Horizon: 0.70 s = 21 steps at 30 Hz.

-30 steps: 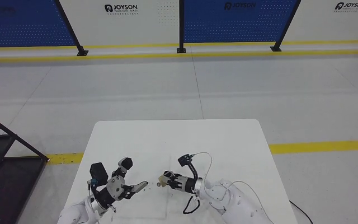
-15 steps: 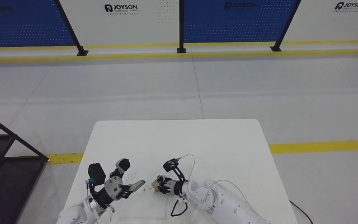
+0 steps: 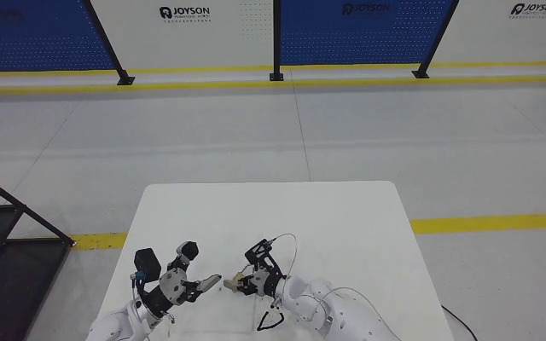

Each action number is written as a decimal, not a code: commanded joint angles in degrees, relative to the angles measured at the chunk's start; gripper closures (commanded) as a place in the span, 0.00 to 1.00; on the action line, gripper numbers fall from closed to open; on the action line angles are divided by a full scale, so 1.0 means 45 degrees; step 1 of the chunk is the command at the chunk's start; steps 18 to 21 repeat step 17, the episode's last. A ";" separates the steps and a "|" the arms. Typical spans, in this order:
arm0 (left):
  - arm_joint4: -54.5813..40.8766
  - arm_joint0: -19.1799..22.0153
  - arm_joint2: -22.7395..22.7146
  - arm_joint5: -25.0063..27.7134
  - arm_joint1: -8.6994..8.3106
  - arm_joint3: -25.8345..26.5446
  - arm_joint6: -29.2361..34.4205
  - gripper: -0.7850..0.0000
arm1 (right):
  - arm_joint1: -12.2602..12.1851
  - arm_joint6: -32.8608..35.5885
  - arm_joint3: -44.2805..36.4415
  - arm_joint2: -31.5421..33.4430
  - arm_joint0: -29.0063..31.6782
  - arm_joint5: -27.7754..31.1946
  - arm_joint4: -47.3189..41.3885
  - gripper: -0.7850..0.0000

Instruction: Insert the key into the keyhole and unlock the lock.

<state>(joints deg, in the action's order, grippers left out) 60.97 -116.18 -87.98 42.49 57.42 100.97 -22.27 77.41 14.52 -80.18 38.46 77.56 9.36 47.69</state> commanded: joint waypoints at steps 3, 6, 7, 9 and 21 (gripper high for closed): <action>0.0000 0.0000 0.0000 0.0000 0.0000 0.0000 0.0000 0.00 | -0.0443 -0.0404 -0.1518 0.0909 0.0949 -0.0228 0.1056 0.00; 0.0000 0.0000 0.0000 0.0000 0.0000 0.0000 0.0000 0.00 | -0.0892 -0.0713 -0.2952 0.1939 0.2076 -0.0215 0.1986 0.00; 0.0000 0.0000 0.0000 0.0000 0.0000 0.0000 0.0000 0.00 | -0.1066 -0.0765 -0.3513 0.2393 0.2507 -0.0081 0.2284 0.00; 0.0000 0.0000 0.0000 0.0000 0.0000 0.0000 0.0000 0.00 | -0.1407 -0.1249 -0.4905 0.3505 0.3581 0.0212 0.2572 0.00; 0.0000 0.0000 0.0000 0.0000 0.0000 0.0000 0.0000 0.00 | -0.1730 -0.1918 -0.6296 0.4769 0.4868 0.0759 0.2710 0.00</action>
